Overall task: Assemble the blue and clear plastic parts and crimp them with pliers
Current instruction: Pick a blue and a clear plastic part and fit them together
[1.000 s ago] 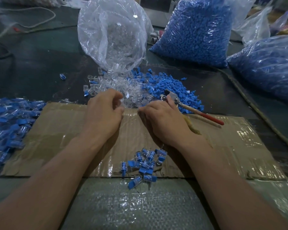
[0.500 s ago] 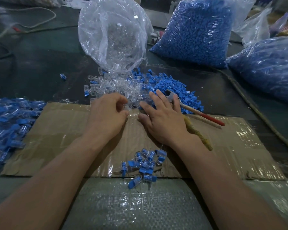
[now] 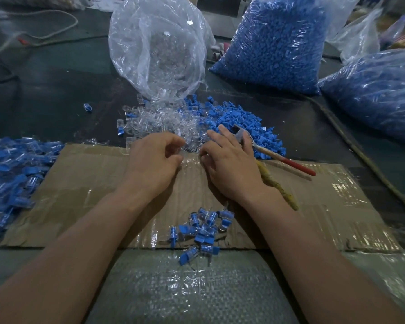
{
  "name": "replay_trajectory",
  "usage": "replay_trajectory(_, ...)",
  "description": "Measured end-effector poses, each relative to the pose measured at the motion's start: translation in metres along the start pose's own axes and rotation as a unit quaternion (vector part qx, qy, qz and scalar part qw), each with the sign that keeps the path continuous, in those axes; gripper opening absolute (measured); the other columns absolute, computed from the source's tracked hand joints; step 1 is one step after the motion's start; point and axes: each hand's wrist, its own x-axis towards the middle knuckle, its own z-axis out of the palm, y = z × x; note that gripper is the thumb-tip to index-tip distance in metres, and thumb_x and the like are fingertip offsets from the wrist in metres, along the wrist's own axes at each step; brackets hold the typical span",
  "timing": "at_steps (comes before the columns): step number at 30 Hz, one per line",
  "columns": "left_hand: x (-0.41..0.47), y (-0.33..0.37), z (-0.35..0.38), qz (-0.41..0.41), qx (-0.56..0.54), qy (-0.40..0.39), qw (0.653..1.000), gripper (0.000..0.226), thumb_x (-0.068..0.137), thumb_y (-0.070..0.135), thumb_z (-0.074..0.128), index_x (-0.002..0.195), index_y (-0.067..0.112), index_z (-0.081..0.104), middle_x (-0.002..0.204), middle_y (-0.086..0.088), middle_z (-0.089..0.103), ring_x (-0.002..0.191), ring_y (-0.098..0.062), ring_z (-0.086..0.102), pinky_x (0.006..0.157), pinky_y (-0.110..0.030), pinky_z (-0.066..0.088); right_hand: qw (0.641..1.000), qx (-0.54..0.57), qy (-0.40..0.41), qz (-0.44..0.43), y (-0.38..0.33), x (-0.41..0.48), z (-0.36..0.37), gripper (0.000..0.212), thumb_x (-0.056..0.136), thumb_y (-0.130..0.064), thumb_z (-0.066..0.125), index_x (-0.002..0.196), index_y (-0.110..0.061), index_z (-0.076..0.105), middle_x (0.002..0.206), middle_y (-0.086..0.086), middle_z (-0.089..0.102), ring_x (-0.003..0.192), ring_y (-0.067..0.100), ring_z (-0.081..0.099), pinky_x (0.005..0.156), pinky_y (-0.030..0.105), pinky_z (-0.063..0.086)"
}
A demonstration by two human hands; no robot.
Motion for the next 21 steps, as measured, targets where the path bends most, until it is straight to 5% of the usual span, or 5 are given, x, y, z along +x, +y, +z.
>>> replay_trajectory(6, 0.001, -0.003, -0.002, 0.008, -0.002, -0.014, 1.000, 0.025, 0.081, 0.009, 0.068, 0.106, 0.014, 0.067, 0.085, 0.010, 0.056, 0.071, 0.007, 0.049, 0.062, -0.001, 0.033, 0.991, 0.076, 0.108, -0.006, 0.008, -0.002, -0.011, 0.027, 0.092, -0.009, 0.048, 0.115, -0.014, 0.062, 0.133, 0.004, 0.053, 0.131, 0.018, 0.035, 0.112, 0.035, 0.000)
replay_trajectory(8, 0.001, -0.004, -0.001, 0.011, -0.004, -0.009, 1.000, 0.022, 0.081, 0.009, 0.068, 0.103, 0.014, 0.068, 0.082, 0.011, 0.056, 0.070, 0.012, 0.045, 0.060, 0.002, 0.034, 0.980, 0.106, 0.168, 0.002, 0.010, -0.003, -0.014, 0.021, 0.085, -0.003, 0.058, 0.103, -0.009, 0.068, 0.108, 0.007, 0.065, 0.107, 0.020, 0.052, 0.109, 0.038, 0.020)
replay_trajectory(11, 0.002, -0.005, 0.001, 0.009, -0.015, -0.001, 1.000, 0.019, 0.080, 0.010, 0.069, 0.099, 0.015, 0.069, 0.076, 0.016, 0.055, 0.071, 0.010, 0.048, 0.065, -0.003, 0.033, 0.965, 0.130, 0.229, 0.001, 0.009, -0.005, -0.017, 0.014, 0.081, 0.000, 0.063, 0.092, -0.005, 0.072, 0.085, 0.008, 0.070, 0.081, 0.014, 0.058, 0.083, 0.037, 0.047)
replay_trajectory(17, 0.002, -0.005, 0.002, 0.008, -0.022, 0.003, 1.000, 0.017, 0.080, 0.010, 0.070, 0.096, 0.015, 0.069, 0.072, 0.020, 0.053, 0.070, 0.005, 0.054, 0.064, -0.006, 0.035, 0.947, 0.176, 0.266, 0.053, 0.009, -0.008, -0.022, 0.019, 0.090, -0.009, 0.055, 0.104, -0.003, 0.066, 0.095, 0.008, 0.068, 0.085, 0.015, 0.060, 0.077, 0.024, 0.046)
replay_trajectory(21, 0.003, -0.005, 0.003, 0.010, -0.022, 0.004, 1.000, 0.017, 0.079, 0.010, 0.070, 0.095, 0.015, 0.069, 0.072, 0.021, 0.052, 0.070, 0.004, 0.054, 0.065, -0.008, 0.037, 0.967, 0.103, 0.214, 0.089, 0.017, -0.006, -0.021, 0.018, 0.089, -0.025, 0.058, 0.096, -0.012, 0.068, 0.088, -0.001, 0.052, 0.085, 0.012, 0.047, 0.071, 0.018, 0.029)
